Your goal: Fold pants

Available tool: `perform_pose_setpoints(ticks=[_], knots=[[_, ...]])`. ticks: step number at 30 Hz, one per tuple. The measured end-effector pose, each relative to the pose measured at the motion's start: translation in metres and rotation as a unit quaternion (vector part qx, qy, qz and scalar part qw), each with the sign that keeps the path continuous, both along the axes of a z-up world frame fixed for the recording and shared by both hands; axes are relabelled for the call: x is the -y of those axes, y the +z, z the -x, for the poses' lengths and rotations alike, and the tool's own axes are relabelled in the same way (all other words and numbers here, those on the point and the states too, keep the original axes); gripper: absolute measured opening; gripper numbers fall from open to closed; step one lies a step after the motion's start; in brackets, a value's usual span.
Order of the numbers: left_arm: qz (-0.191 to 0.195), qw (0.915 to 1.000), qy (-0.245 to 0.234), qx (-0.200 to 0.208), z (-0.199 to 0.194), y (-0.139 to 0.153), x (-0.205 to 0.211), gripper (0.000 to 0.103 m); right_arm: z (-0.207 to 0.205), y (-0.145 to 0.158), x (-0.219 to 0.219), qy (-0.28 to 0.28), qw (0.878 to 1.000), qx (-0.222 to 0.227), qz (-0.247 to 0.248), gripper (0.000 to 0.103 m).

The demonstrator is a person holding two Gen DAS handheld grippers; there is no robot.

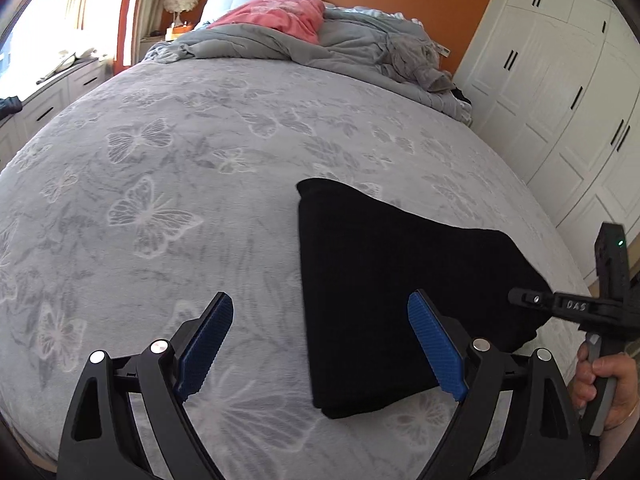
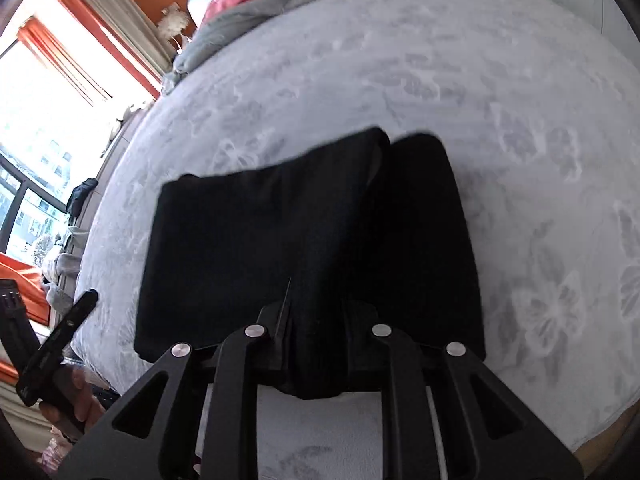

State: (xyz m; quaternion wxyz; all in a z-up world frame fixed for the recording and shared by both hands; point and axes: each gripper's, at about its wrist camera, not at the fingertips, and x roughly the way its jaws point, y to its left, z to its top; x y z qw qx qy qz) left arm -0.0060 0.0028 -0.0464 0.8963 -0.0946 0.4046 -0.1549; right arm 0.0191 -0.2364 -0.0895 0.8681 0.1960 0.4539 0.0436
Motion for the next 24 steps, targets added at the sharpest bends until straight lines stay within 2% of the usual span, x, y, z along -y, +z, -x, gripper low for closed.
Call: perform_pose_setpoints(ticks=[2,4,5,6,7,8,9,10,11,12,13,14,18,19,24], knots=[[0.003,0.9999,-0.011,0.001,-0.004,-0.002,0.011,0.087,0.008,0.033,-0.002,0.005,0.999,0.049,0.007,0.017],[-0.002,0.9999,-0.011,0.0,-0.007,-0.004,0.018,0.087,0.011,0.037,0.0,0.008,0.997,0.059,0.041,0.017],[-0.001,0.9999,-0.016,-0.006,-0.01,-0.007,0.021,0.087,0.006,0.022,0.005,0.011,0.997,0.036,0.073,0.021],[-0.001,0.9998,-0.017,-0.013,-0.013,-0.01,0.022,0.087,-0.005,-0.006,0.009,0.019,0.996,-0.017,0.086,0.022],[-0.001,0.9996,-0.017,-0.021,-0.016,-0.013,0.024,0.087,-0.01,-0.029,0.018,0.013,0.996,-0.058,0.073,0.024],[-0.001,0.9994,-0.019,-0.029,-0.02,-0.017,0.026,0.087,-0.008,-0.038,0.028,-0.006,0.997,-0.06,0.038,0.025],[-0.003,0.9989,-0.02,-0.041,-0.023,-0.022,0.027,0.087,-0.005,-0.031,0.034,-0.013,0.999,-0.048,0.013,0.025],[-0.001,0.9984,-0.02,-0.054,-0.027,-0.025,0.028,0.087,-0.002,-0.015,0.039,-0.021,0.999,-0.024,0.01,0.027],[0.005,0.9978,-0.022,-0.062,-0.029,-0.028,0.028,0.087,0.004,0.004,0.043,-0.034,0.999,0.019,0.026,0.048],[0.007,0.9977,-0.019,-0.065,-0.03,-0.03,0.027,0.087,0.006,0.016,0.046,-0.044,0.997,0.044,0.043,0.074],[0.002,0.9978,-0.014,-0.065,-0.031,-0.032,0.027,0.087,0.004,0.022,0.051,-0.055,0.995,0.055,0.058,0.077],[-0.004,0.9979,-0.012,-0.064,-0.033,-0.033,0.028,0.087,0.0,0.021,0.055,-0.061,0.995,0.046,0.061,0.077],[-0.009,0.9964,-0.014,-0.083,-0.041,-0.042,0.031,0.087,-0.014,-0.012,0.063,-0.059,0.998,-0.006,0.005,0.076],[-0.012,0.9962,-0.014,-0.085,-0.042,-0.043,0.032,0.087,-0.019,-0.016,0.06,-0.05,0.999,-0.02,0.007,0.076],[-0.008,0.9952,-0.018,-0.095,-0.047,-0.049,0.037,0.087,-0.019,-0.028,0.052,-0.031,0.999,-0.029,0.016,0.078]])
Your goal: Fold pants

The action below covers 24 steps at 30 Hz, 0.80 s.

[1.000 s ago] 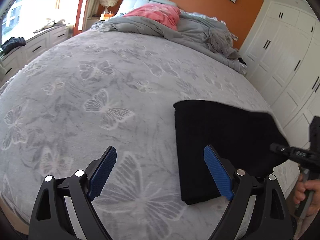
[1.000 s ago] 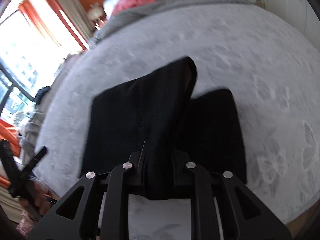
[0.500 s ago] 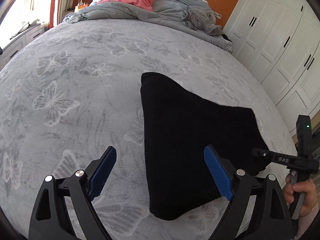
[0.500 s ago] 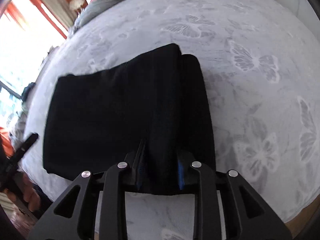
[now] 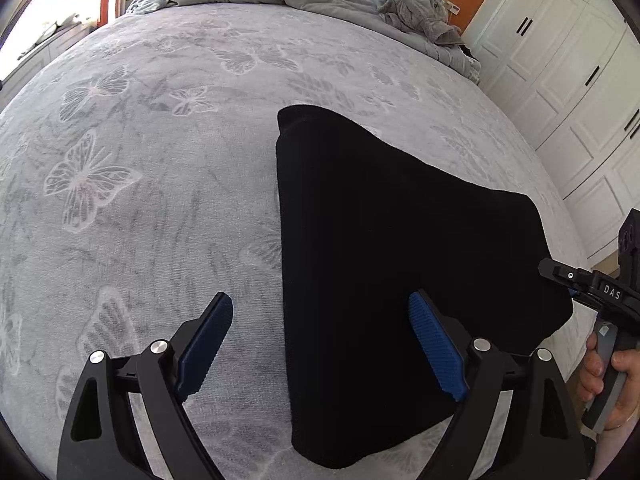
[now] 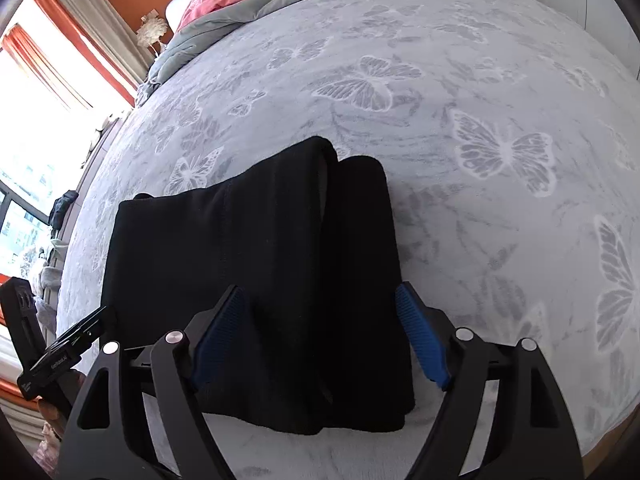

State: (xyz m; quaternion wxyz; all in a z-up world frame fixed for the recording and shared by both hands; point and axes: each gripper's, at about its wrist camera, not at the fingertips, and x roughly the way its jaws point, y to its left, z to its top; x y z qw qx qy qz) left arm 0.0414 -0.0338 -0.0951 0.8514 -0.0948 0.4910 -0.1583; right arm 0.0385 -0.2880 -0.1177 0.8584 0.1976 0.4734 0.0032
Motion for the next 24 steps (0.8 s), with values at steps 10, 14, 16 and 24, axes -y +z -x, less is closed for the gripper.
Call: perform_pose_setpoints(ticks=[10,14,16,24], knots=[[0.083,0.993,-0.052,-0.066,-0.029,-0.031,0.016,0.079,-0.019,-0.035,-0.001,-0.003,0.997,-0.037,-0.069,0.059],[0.094,0.9927,-0.068,-0.033,-0.03,-0.009,0.005,0.034,-0.011,-0.004,-0.026,0.014,0.999,0.009,-0.039,0.037],[0.127,0.9889,-0.073,-0.023,-0.024,0.015,-0.01,0.031,0.0,0.024,-0.042,0.033,0.997,0.057,-0.049,0.036],[0.047,0.9989,0.003,-0.002,0.011,0.044,-0.096,0.056,0.012,0.025,-0.098,0.051,0.997,0.06,0.02,0.059]])
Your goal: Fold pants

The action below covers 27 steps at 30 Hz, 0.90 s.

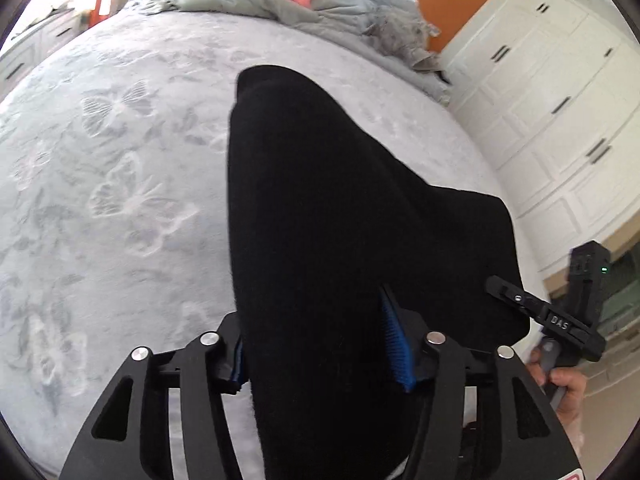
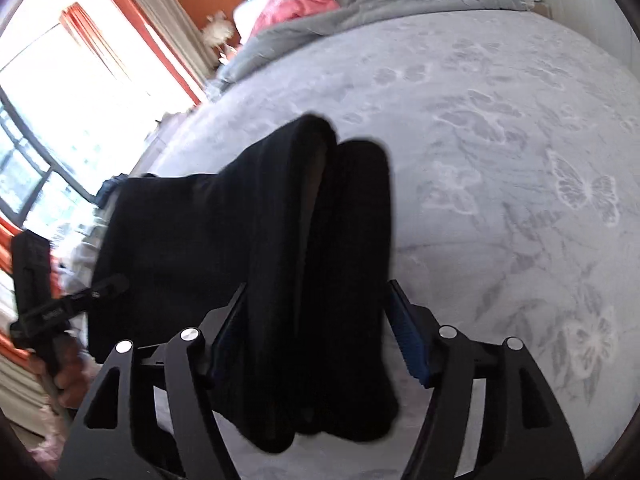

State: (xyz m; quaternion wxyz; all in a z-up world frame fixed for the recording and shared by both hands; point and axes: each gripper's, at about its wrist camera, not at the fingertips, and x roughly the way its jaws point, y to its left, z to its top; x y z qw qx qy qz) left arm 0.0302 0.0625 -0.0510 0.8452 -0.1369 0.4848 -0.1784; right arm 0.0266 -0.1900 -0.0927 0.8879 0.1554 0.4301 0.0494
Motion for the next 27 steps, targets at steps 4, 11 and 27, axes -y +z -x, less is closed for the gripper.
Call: perform_pose_setpoints(ticks=[4,11,27], knots=[[-0.054,0.9979,0.036,0.008,0.017,-0.01,-0.019,0.055,0.025,0.007,-0.003,-0.015,0.999,0.027,-0.041,0.057],[-0.071,0.9952,0.051,0.045,0.037,0.002,-0.032,0.077,0.016,-0.023,-0.047,0.03,0.999,-0.032,-0.005,0.065],[-0.024,0.9804,0.191,0.041,0.05,0.031,-0.148,0.081,-0.027,0.094,-0.246,0.249,0.955,0.046,-0.156,0.017]])
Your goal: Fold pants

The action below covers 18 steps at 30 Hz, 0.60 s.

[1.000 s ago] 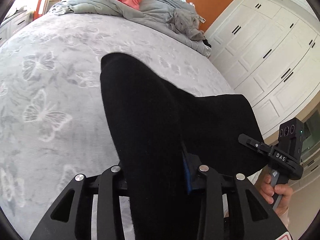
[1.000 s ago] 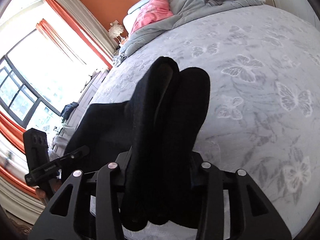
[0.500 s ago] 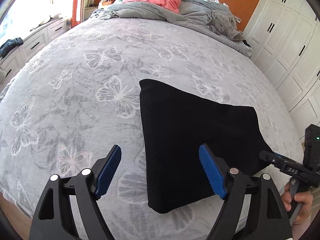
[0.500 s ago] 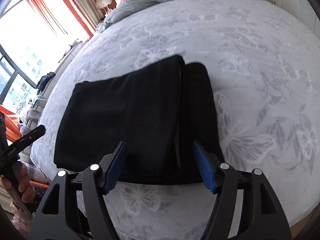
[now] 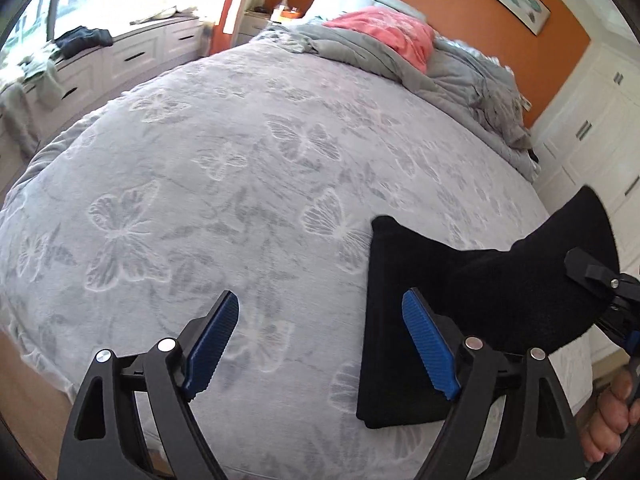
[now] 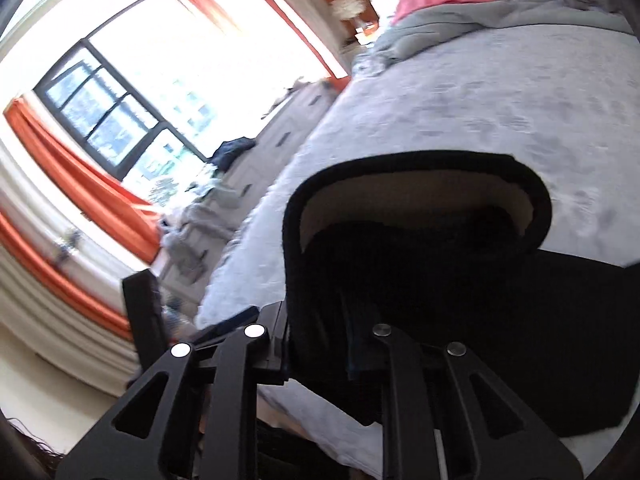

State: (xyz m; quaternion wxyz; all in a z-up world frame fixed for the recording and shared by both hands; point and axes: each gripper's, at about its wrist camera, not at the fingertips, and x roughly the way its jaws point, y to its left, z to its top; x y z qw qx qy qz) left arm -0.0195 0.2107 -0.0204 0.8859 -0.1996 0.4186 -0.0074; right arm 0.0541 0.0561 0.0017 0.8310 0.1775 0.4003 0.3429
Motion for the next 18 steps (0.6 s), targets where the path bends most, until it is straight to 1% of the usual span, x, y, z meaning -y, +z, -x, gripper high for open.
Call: perform_pose_setpoints(ticks=[2,4,5,7,9,11,12,14,15,16,17,18], knots=[[-0.007,0.9989,0.045,0.008,0.007,0.006,-0.026,0.081,-0.007,0.006,-0.054,0.05,0.999,0.005,-0.003,0.017],[-0.015,0.9961,0.085,0.014,0.016,0.011,-0.049,0.081,-0.012,0.006,-0.1,0.084,0.996,0.007,0.007,0.017],[-0.011,0.9946,0.102,0.018,0.02,0.013,-0.061,0.081,-0.015,0.003,-0.119,0.095,0.995,0.006,0.014,0.017],[0.008,0.9902,0.138,0.02,0.029,0.013,-0.085,0.081,-0.021,-0.003,-0.141,0.108,0.994,-0.003,0.022,0.017],[0.027,0.9878,0.151,0.027,0.033,0.014,-0.098,0.082,-0.022,-0.005,-0.149,0.106,0.993,0.001,0.044,0.016],[0.038,0.9876,0.15,0.027,0.034,0.016,-0.1,0.082,-0.015,0.005,-0.131,0.098,0.993,0.023,0.062,0.016],[0.044,0.9884,0.142,0.028,0.032,0.017,-0.096,0.082,-0.013,0.013,-0.113,0.089,0.994,0.033,0.06,0.016],[0.05,0.9922,0.109,0.032,0.025,0.019,-0.078,0.083,-0.008,0.031,-0.058,0.052,0.995,0.057,0.062,0.016],[0.046,0.9943,0.09,0.033,0.021,0.021,-0.065,0.085,-0.003,0.036,-0.026,0.023,0.995,0.07,0.07,0.016],[0.044,0.9959,0.072,0.034,0.016,0.02,-0.052,0.086,0.002,0.036,0.008,-0.01,0.994,0.076,0.081,0.016],[0.041,0.9974,0.05,0.031,0.012,0.019,-0.036,0.086,0.008,0.027,0.046,-0.041,0.992,0.07,0.093,0.017],[0.038,0.9987,0.025,0.024,0.008,0.016,-0.019,0.086,0.011,0.011,0.08,-0.071,0.99,0.054,0.111,0.019]])
